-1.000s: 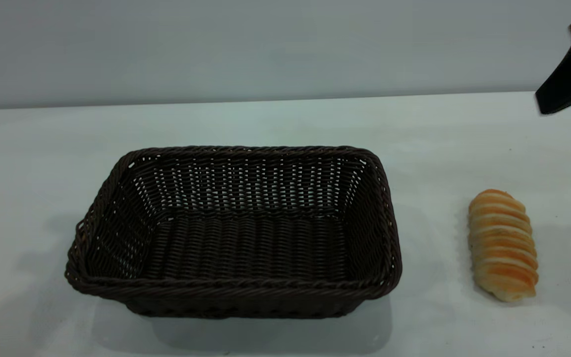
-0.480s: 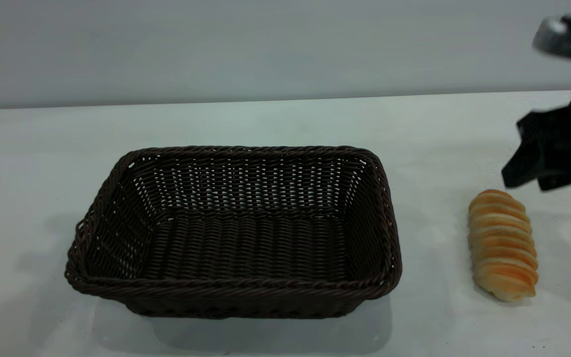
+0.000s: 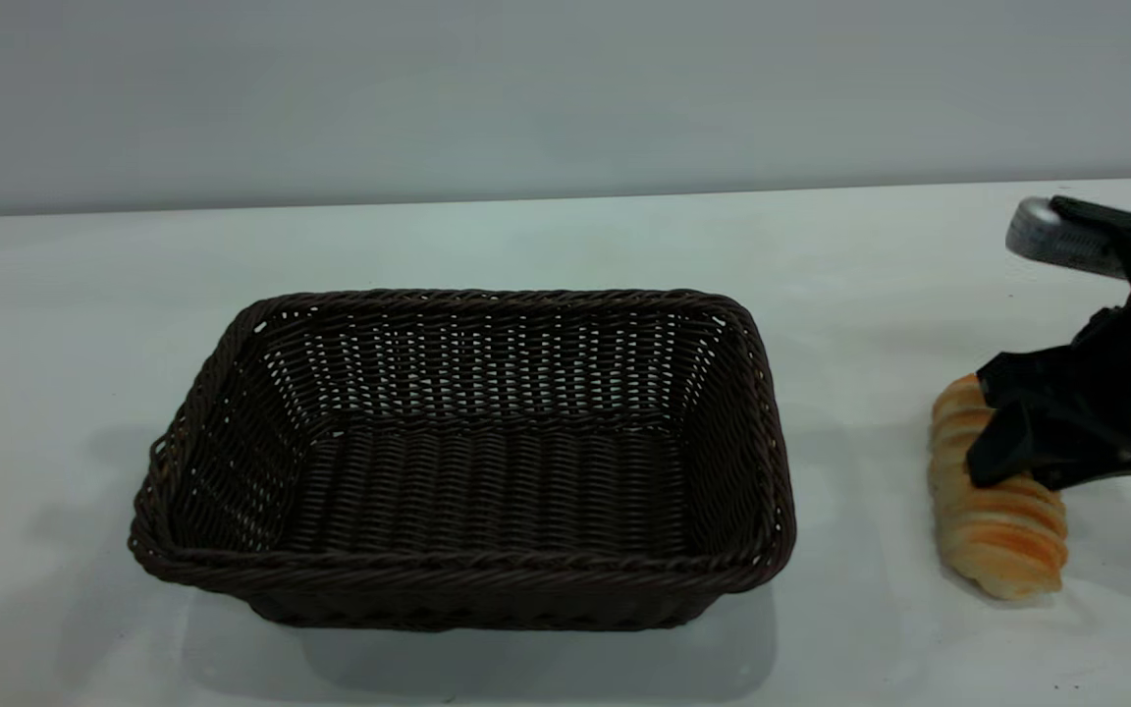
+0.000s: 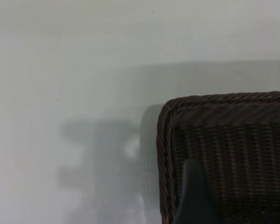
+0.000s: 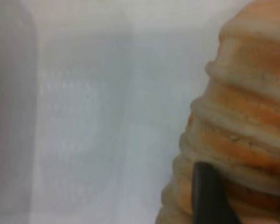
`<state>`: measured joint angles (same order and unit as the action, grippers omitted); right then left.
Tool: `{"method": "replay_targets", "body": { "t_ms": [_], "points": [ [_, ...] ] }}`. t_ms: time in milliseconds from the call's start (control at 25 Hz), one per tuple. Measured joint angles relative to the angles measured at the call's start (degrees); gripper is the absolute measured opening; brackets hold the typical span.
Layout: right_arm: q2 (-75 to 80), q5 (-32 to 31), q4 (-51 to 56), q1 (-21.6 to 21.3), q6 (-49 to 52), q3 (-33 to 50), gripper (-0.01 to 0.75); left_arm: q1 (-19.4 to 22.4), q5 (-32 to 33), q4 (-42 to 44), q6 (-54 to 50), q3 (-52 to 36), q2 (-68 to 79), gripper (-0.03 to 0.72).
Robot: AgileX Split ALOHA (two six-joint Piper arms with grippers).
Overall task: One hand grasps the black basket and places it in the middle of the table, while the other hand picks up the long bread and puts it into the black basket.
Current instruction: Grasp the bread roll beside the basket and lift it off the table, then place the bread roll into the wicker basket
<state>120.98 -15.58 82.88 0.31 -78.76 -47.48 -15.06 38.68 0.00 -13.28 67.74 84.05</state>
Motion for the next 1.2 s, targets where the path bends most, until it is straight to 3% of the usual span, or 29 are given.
{"method": "replay_targets", "body": {
  "t_ms": [200,280,520,760,920,1200],
  "points": [
    [-0.13,-0.60,0.00,0.00,0.66,-0.07,0.108,0.00,0.22,0.00,0.00,0.00,0.00,0.550],
    [-1.36,-1.10,-1.34,0.00,2.22,-0.07,0.050,0.00,0.22,0.00,0.00,0.00,0.00,0.550],
    [-11.50,-3.78,-12.32,0.00,12.85,-0.51,0.032,0.00,0.27,0.00,0.00,0.00,0.00,0.550],
    [-16.52,-20.13,-29.99,1.14,31.55,-9.27,0.031,0.00,0.27,0.00,0.00,0.00,0.00,0.550],
    [-16.56,-24.25,-35.90,7.62,37.48,-14.11,0.031,0.00,0.27,0.00,0.00,0.00,0.00,0.550],
    [-16.33,-18.85,-35.33,21.75,41.53,-18.48,0.031,0.00,0.27,0.00,0.00,0.00,0.00,0.550]
  ]
}}
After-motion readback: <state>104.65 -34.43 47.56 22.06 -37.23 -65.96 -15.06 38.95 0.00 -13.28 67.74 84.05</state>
